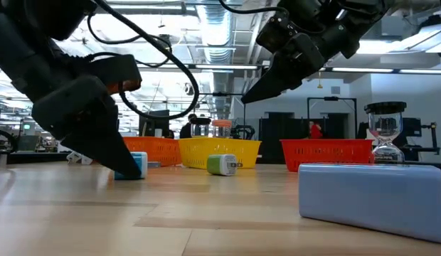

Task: Pick & Place Office items
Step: Put the blue and white charger adapter in the orange bin

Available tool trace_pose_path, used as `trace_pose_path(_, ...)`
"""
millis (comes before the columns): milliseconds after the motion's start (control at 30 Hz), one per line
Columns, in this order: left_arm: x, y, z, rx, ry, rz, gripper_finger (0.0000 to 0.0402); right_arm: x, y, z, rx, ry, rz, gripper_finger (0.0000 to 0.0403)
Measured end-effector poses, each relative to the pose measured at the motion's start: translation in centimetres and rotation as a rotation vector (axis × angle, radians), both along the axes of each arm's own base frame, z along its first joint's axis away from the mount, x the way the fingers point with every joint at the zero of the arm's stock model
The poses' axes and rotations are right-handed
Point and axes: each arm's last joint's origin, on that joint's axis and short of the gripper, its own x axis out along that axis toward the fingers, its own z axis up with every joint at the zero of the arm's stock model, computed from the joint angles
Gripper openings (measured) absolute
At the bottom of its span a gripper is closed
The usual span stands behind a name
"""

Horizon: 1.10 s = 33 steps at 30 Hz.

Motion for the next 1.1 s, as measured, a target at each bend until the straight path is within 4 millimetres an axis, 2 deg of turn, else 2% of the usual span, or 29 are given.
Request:
trace_pose_path(133, 0.0, 0.0, 0.0, 0.002, 0.001, 0.002, 0.0213, 0.0, 0.0, 0.0, 0.000, 0.000, 0.000, 0.0170)
trace_pose_path(533, 0.0, 0.3, 0.9, -0.024, -0.020, 0.001, 0.0129, 0.0, 0.0, 0.0, 0.000, 0.001, 0.000, 0.0170)
trace_pose_path(700, 0.3, 0.8, 0.9, -0.021, -0.020, 0.020, 0.0135, 0.0, 0.0, 0.0, 0.000, 0.001, 0.000, 0.0170)
trace_pose_path(867, 0.9, 2.5, 1.1, 0.030, -0.013, 0.046, 0.0136, 0.0, 0.0, 0.0, 0.000, 0.002, 0.000, 0.0170)
trace_pose_path(967, 1.3, 3.9, 2.3, 0.058, -0.033, 0.054, 0.0129, 0.0, 0.0, 0.0, 0.000, 0.003, 0.000, 0.0170)
trace_pose_path(1100, 1.1, 6.3, 5.7, 0.134, -0.082, 0.031, 0.0135, -0.1, 0.0, -0.1, 0.000, 0.009, 0.000, 0.0170)
